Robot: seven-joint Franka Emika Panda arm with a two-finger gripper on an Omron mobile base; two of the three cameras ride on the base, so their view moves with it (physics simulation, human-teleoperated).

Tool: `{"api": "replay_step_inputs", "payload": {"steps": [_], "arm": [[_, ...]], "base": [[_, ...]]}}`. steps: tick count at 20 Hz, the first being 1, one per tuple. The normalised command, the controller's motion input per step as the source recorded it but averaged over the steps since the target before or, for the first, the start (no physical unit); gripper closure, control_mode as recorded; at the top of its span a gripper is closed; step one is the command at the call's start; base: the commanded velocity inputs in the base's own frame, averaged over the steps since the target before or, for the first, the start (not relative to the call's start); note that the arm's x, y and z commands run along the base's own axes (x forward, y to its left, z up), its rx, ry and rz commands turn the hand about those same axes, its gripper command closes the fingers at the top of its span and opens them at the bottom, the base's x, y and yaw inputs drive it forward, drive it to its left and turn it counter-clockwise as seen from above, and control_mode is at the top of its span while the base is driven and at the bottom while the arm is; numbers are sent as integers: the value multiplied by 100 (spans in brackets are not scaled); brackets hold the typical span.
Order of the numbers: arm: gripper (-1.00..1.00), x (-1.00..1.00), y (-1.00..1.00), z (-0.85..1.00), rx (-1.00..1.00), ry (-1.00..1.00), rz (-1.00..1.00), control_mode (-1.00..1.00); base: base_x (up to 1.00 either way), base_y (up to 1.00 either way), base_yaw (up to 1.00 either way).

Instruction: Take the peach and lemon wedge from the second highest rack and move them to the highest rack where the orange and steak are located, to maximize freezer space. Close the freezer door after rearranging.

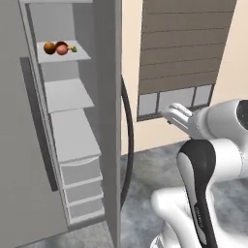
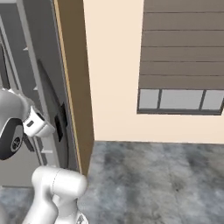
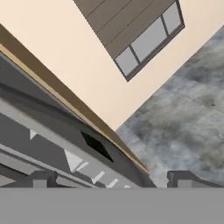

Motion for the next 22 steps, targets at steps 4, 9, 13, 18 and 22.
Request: {"api": "replay_step_inputs", "payload": {"steps": [4, 9, 13, 18, 22], "arm": [[-100, 0, 0, 0, 0, 0, 0, 100], [-100, 0, 0, 0, 0, 0, 0, 100], [-100, 0, 0, 0, 0, 0, 0, 100], [-100, 0, 0, 0, 0, 0, 0, 100], [-100, 0, 0, 0, 0, 0, 0, 100]], "base": [[29, -92, 45], [34, -89, 51], [66, -54, 60], [66, -61, 63], [58, -66, 62]]}}
